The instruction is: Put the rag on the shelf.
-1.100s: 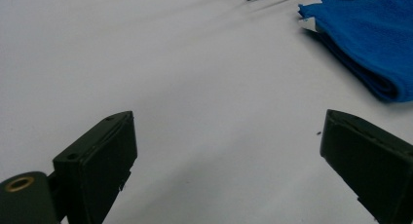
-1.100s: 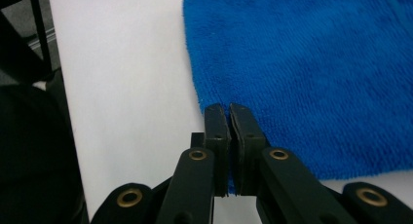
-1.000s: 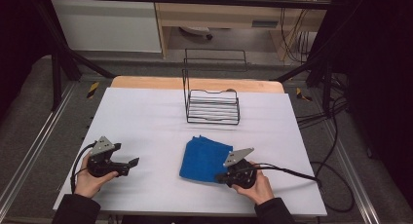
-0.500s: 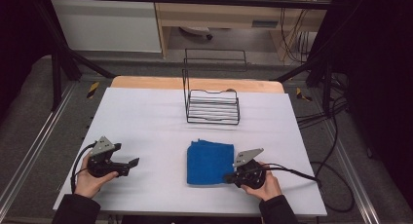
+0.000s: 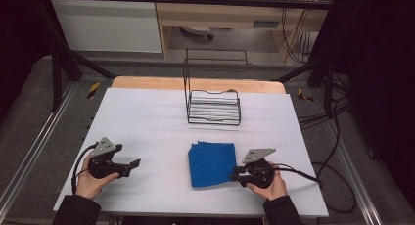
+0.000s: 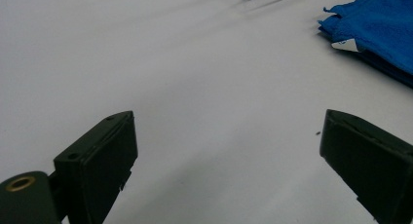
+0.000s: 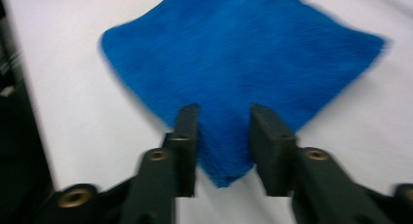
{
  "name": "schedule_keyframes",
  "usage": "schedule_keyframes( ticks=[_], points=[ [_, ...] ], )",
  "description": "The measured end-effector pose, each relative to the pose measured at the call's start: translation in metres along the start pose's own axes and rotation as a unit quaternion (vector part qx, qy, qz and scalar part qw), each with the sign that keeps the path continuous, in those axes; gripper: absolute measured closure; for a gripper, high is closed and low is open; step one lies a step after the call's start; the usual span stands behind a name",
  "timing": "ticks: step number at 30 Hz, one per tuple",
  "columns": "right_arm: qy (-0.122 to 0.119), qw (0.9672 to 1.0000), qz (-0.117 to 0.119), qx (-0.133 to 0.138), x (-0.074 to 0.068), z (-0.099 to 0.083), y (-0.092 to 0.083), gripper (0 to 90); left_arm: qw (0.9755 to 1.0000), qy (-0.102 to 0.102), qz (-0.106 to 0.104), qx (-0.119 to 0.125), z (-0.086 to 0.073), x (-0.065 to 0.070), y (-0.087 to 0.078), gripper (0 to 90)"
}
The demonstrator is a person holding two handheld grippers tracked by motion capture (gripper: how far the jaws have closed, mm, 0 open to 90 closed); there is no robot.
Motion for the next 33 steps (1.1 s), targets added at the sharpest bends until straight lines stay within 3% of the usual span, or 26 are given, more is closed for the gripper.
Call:
schedule_keyframes(
  ticks=[3,6,13,18,22,25,29,33],
  points=[
    [0.033,0.9989,-0.026,0.020,0.007,-0.003,0.000,57.1,1.0000,0.000,0.000,0.000,0.000,0.000,0.000,6.5],
    [0.055,0.9974,-0.038,0.029,0.012,-0.006,-0.001,54.6,1.0000,0.000,0.000,0.000,0.000,0.000,0.000,6.6],
    [0.060,0.9952,-0.055,0.054,0.016,-0.002,-0.005,48.6,1.0000,-0.001,-0.001,-0.002,0.000,0.001,0.001,6.7],
    [0.083,0.9902,-0.093,0.063,0.041,0.010,0.009,48.5,1.0000,0.000,0.001,-0.003,0.000,0.001,0.002,6.7],
    [0.105,0.9873,-0.107,0.054,0.059,0.020,0.024,51.8,1.0000,-0.001,0.000,-0.005,-0.001,0.000,0.002,6.8],
    [0.123,0.9855,-0.104,0.054,0.068,0.023,0.036,55.3,1.0000,-0.003,0.000,-0.003,-0.001,0.000,0.002,6.8],
    [0.131,0.9859,-0.093,0.045,0.074,0.024,0.044,63.4,1.0000,-0.003,0.001,-0.004,-0.001,0.000,0.002,6.9],
    [0.116,0.9893,-0.084,0.030,0.073,0.032,0.050,81.7,1.0000,-0.001,0.000,-0.006,0.000,0.001,0.003,7.0]
  ],
)
Point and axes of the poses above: each handheld gripper's, and its own axes: y roughly forward along the jaws, z roughly out of its top, x roughly to its right, the point moved 2 cm from there along y, roughly forward along the jaws, and after that the axes turned 8 degrees about z, right-handed, at the moved point
